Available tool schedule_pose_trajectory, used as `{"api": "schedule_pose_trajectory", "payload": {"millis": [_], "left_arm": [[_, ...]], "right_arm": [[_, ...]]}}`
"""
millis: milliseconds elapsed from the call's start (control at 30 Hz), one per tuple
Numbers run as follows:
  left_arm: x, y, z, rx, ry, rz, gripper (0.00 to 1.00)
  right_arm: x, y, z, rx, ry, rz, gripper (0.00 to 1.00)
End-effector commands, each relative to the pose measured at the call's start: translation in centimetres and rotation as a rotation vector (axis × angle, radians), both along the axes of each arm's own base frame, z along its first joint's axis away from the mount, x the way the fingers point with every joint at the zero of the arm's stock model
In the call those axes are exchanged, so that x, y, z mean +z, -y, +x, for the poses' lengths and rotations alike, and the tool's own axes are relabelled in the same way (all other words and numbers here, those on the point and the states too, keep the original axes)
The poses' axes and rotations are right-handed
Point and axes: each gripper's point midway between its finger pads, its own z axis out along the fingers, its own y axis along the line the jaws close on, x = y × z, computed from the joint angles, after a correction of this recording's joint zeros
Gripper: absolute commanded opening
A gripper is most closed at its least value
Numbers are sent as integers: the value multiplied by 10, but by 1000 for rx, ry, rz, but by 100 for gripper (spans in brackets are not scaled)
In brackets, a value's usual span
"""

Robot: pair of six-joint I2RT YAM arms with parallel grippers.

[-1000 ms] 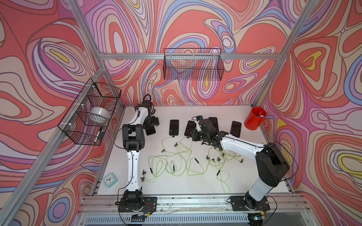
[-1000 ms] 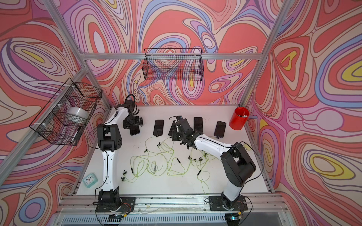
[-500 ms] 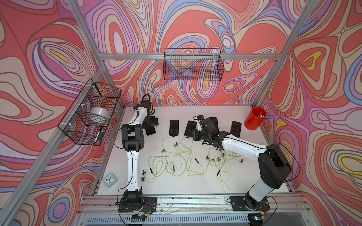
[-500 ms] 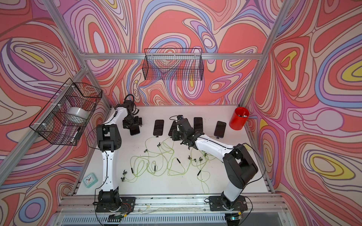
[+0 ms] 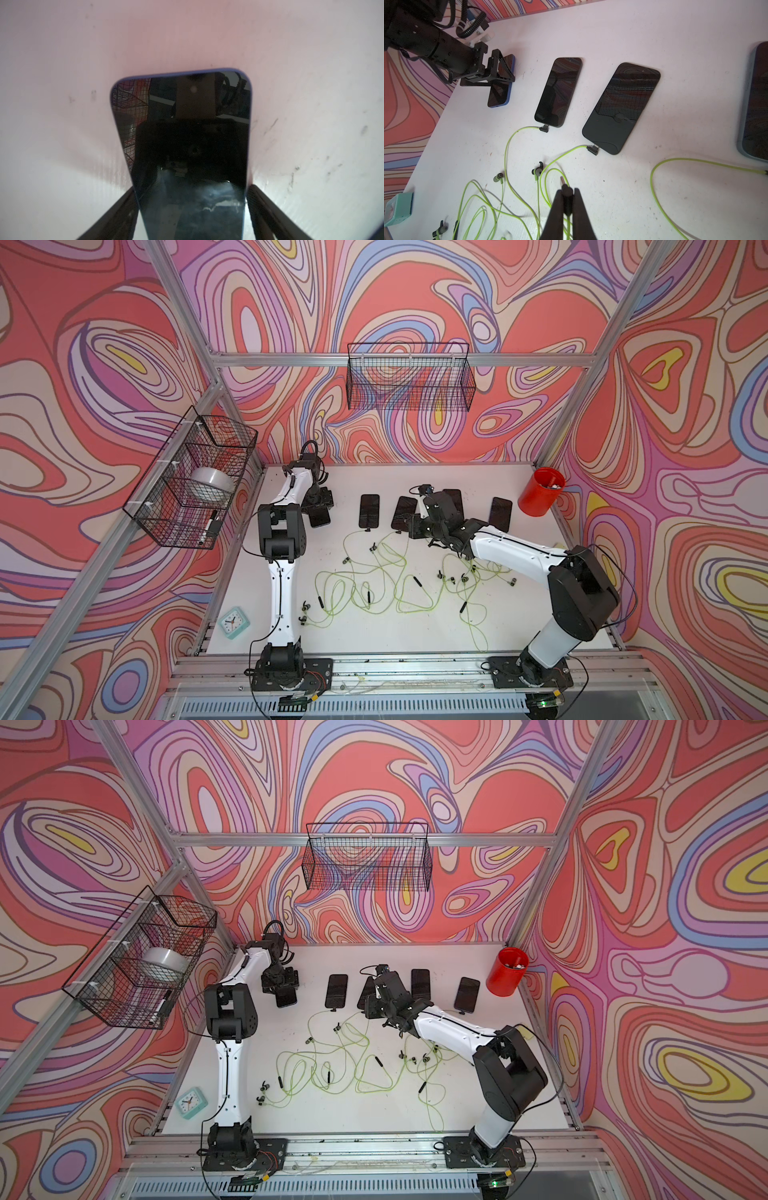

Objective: Plug wired earphones into phones
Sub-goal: Pick up the phone at the center of the board.

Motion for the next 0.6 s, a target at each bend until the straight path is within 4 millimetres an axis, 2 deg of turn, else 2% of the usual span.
{"api": "schedule_pose_trajectory", "payload": {"millis": [0,100,300,367,567], "left_arm": [[-48,-1,-34,87,-173,-19,81],[-51,8,-33,111,-174,-71,81],[-53,4,-36,124,-190,-49,76],[-49,3,-36,131,-192,-41,71],[-30,-3,-40,117,-191,-8,65]], "right_arm": [[0,0,-3,6,-2,4,0],[-1,0,-4,5,-4,3,0],[-1,4,-6,1,3,-5,0],[-1,4,-5,-1,9,-4,0],[3,-5,-2,30,14,7,0]]}}
